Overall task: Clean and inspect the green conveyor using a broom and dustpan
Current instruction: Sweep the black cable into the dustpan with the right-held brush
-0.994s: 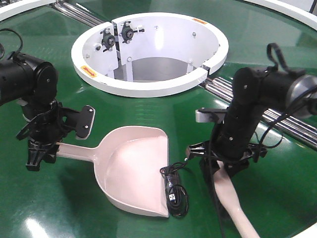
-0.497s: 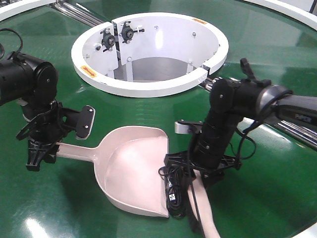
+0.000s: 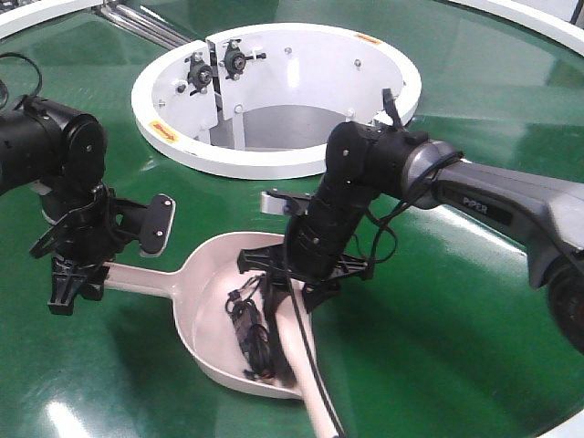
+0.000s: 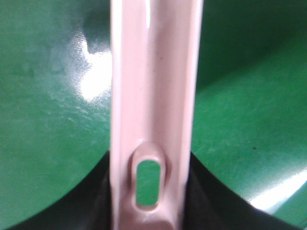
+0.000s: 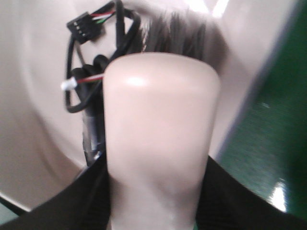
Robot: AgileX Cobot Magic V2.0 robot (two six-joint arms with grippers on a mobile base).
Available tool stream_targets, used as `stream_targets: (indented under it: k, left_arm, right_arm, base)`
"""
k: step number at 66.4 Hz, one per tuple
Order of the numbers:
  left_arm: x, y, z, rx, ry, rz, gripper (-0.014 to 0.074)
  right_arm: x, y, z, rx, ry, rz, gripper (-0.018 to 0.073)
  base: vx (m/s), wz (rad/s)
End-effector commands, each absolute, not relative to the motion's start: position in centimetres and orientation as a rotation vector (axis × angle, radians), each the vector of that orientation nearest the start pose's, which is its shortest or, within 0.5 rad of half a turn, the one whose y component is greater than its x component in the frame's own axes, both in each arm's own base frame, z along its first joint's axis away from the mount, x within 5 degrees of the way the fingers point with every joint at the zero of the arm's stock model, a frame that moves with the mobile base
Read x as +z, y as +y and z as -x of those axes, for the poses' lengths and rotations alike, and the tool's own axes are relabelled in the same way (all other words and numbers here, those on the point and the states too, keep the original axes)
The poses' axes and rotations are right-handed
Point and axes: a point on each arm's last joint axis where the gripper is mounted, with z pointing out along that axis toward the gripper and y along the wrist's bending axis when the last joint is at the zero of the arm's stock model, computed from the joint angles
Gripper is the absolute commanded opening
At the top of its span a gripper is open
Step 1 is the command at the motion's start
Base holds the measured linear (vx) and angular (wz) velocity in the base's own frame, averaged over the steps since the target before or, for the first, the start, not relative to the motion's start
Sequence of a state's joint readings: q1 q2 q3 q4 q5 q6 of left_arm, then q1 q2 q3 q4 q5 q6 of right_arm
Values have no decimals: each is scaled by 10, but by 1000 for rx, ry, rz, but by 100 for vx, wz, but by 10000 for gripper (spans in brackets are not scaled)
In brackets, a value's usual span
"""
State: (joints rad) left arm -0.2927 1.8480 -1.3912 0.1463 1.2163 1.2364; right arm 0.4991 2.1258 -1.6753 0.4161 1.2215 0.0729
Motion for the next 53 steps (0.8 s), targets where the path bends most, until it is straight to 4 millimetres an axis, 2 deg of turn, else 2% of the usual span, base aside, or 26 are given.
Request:
stream_targets:
  k: [1,14,23,40,45,53]
  left_arm:
    - [244,-95,-338,-174,-2177,2208,-25]
    - [244,-95,-338,-174,-2177,2208,-25]
    - [244,-95,-338,-174,-2177,2208,-25]
    - [244,-95,-338,-174,-2177,2208,-25]
    - [244,-95,-338,-174,-2177,2208,-25]
    - [244,-95,-338,-174,-2177,2208,-25]
  right_arm:
    - [228,240,-350,691,3122,494,-6]
    - [239,239,-350,680,3086,509,-6]
    - [254,232,-347,613,3045,523,-6]
    - [291,200,-341,330,2951,460,-6]
    - [295,188,-337,313,2949,445,-6]
    - [291,168,-330,292,2976,438,-3]
  base:
    - [0,0]
    - [0,0]
    - [0,0]
    - [0,0]
    - [0,0]
    - [0,0]
